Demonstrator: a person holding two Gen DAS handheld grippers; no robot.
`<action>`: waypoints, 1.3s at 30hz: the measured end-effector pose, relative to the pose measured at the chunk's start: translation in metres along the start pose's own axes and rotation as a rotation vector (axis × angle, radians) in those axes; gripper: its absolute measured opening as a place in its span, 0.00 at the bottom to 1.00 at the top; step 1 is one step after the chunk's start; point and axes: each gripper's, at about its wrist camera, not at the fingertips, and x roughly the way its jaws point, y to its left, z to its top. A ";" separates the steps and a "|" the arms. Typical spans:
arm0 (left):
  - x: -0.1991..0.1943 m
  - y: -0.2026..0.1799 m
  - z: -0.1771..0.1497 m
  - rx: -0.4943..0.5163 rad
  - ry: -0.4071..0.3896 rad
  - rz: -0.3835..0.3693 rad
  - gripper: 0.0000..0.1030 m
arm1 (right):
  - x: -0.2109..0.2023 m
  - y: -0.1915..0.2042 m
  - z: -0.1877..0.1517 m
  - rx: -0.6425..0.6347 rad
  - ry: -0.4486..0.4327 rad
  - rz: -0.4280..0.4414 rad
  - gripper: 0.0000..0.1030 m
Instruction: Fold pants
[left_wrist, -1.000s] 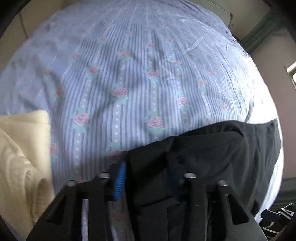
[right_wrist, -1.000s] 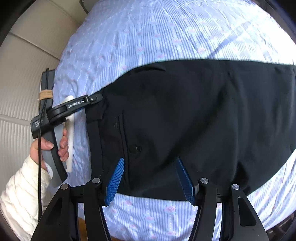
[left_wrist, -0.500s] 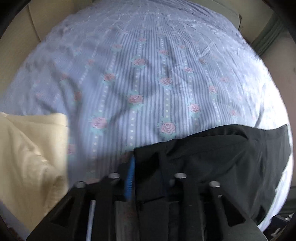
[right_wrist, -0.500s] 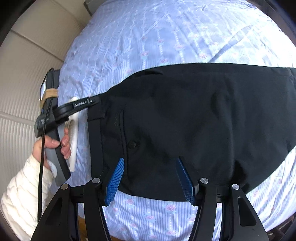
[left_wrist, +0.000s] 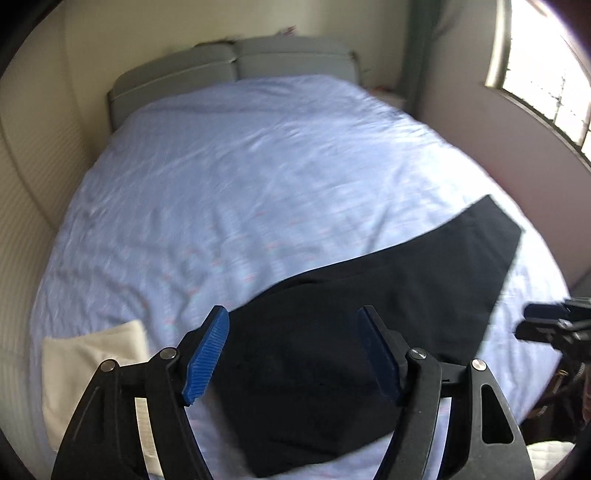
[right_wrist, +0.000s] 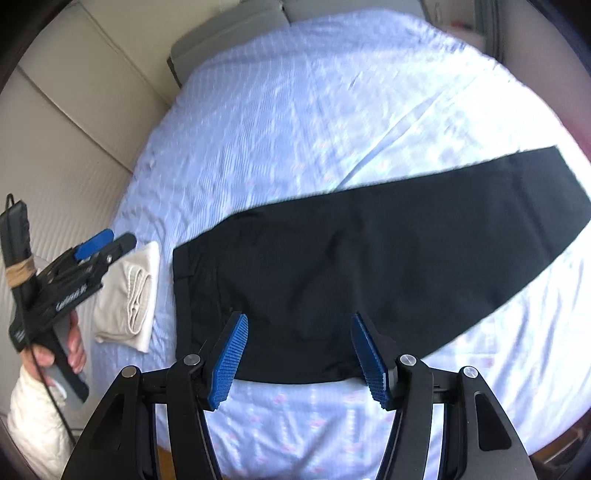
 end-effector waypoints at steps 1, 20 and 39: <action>-0.007 -0.016 0.004 0.012 -0.015 -0.024 0.69 | -0.014 -0.008 0.001 0.004 -0.025 0.002 0.58; 0.022 -0.339 0.130 0.226 -0.082 -0.304 0.73 | -0.154 -0.299 0.033 0.233 -0.277 -0.037 0.58; 0.330 -0.596 0.265 0.654 0.125 -0.575 0.46 | -0.055 -0.566 0.073 0.704 -0.442 -0.111 0.54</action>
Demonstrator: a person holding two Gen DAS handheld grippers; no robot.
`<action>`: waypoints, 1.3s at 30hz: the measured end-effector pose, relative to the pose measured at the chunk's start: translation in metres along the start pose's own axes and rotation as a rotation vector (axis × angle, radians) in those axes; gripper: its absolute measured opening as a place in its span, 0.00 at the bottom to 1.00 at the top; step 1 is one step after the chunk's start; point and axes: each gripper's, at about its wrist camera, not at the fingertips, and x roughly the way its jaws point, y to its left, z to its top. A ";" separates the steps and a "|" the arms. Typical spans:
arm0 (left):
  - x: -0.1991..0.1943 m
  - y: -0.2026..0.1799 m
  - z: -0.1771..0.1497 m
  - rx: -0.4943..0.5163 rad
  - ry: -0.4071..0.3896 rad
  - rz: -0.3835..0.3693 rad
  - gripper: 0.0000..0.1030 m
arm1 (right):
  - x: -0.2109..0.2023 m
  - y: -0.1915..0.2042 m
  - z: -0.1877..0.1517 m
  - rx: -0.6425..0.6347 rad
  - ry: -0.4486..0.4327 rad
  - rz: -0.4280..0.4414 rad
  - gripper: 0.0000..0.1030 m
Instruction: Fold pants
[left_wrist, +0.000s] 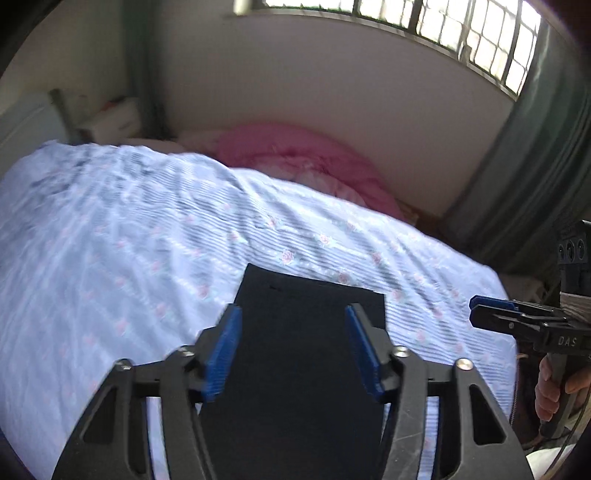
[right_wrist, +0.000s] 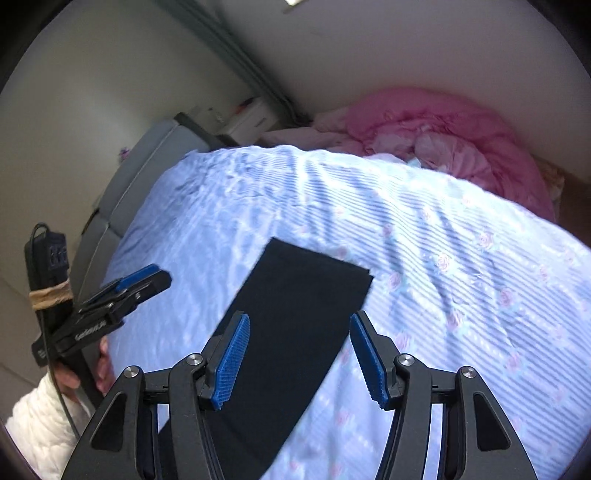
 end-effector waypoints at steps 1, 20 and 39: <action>0.014 0.002 0.002 0.009 0.018 -0.002 0.44 | 0.010 -0.010 0.000 0.019 0.011 0.003 0.53; 0.155 0.040 0.019 0.036 0.219 0.003 0.37 | 0.101 -0.073 -0.010 0.217 0.093 0.052 0.38; 0.163 0.038 0.020 0.058 0.230 -0.022 0.32 | 0.118 -0.078 -0.009 0.218 0.111 0.051 0.27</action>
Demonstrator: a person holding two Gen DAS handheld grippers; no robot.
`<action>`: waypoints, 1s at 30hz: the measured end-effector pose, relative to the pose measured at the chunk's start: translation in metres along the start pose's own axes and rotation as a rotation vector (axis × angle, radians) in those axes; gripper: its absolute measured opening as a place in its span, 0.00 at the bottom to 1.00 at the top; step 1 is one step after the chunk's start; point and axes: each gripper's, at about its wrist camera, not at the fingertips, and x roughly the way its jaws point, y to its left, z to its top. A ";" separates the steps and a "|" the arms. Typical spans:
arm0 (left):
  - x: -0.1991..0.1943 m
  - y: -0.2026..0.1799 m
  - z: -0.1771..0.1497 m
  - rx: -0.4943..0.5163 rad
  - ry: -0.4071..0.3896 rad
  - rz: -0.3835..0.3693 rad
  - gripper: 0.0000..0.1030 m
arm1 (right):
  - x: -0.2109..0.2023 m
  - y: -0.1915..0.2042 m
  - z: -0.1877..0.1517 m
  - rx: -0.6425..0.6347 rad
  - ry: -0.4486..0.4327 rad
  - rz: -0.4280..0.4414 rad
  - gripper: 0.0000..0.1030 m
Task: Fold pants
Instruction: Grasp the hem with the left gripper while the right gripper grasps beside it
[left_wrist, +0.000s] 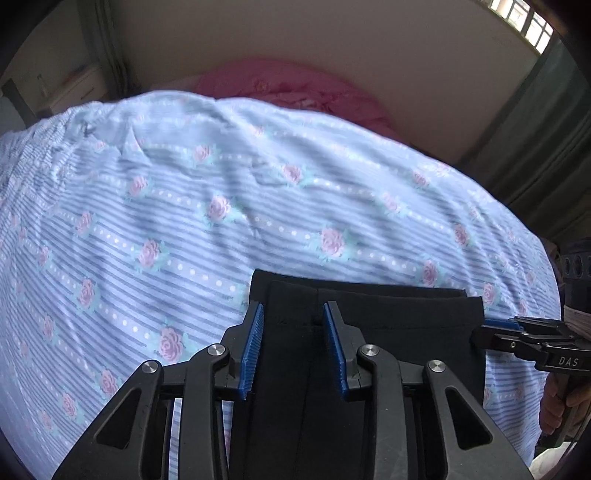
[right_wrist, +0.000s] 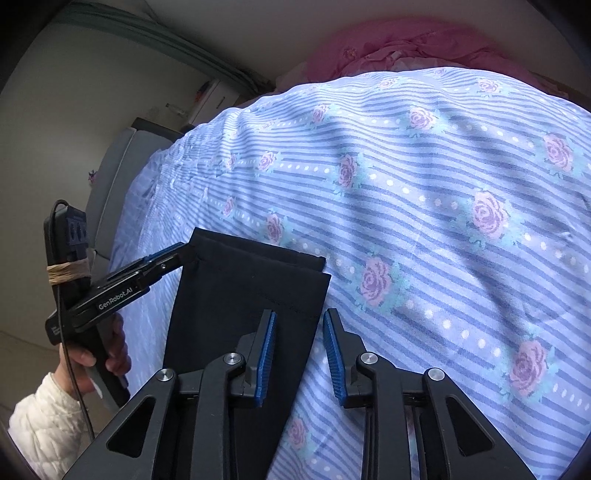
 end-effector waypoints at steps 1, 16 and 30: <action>0.001 0.000 -0.002 -0.005 0.006 -0.001 0.32 | 0.001 -0.001 0.000 0.005 0.002 0.001 0.27; -0.006 0.017 0.009 -0.080 0.006 -0.010 0.03 | -0.012 0.019 0.017 -0.025 -0.069 -0.005 0.08; -0.009 0.035 0.018 -0.078 0.008 0.016 0.38 | 0.006 -0.004 0.022 0.063 -0.007 -0.004 0.35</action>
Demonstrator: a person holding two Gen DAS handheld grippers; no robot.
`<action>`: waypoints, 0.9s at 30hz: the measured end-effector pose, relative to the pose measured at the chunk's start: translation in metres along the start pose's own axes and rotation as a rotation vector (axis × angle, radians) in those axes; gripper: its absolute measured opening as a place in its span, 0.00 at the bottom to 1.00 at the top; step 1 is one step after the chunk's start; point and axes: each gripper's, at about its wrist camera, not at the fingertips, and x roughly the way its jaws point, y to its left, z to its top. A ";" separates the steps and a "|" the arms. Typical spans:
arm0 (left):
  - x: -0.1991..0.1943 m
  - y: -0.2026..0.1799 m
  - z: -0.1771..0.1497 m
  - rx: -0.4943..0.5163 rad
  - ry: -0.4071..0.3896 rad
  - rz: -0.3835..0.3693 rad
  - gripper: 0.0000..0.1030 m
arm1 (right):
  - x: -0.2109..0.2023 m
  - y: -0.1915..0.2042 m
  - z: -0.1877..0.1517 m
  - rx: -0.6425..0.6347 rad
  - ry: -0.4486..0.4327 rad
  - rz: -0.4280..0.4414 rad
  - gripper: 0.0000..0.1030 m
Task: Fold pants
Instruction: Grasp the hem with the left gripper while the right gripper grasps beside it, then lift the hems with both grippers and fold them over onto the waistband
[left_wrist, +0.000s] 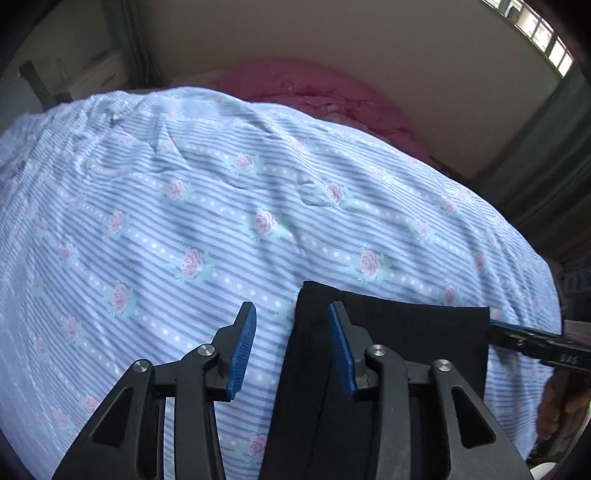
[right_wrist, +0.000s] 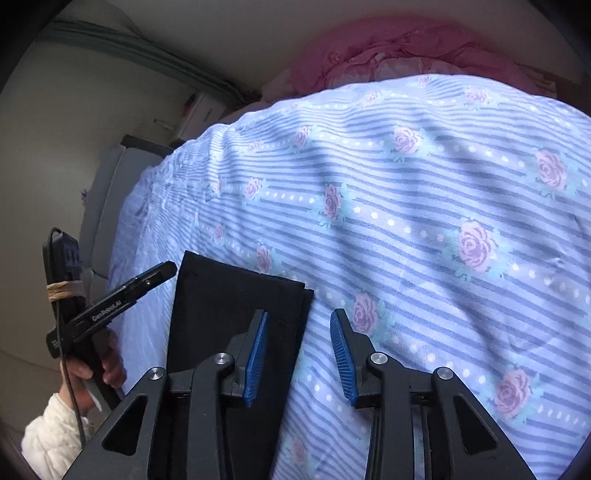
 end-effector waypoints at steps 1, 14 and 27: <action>0.003 -0.001 0.001 0.006 0.014 -0.016 0.38 | 0.003 0.000 0.001 -0.011 0.007 0.007 0.35; 0.045 0.018 -0.006 -0.139 0.082 -0.130 0.19 | 0.030 -0.022 0.008 0.016 0.049 0.139 0.26; -0.088 -0.007 -0.035 -0.081 -0.174 -0.177 0.12 | -0.081 0.079 -0.017 -0.300 -0.094 0.085 0.13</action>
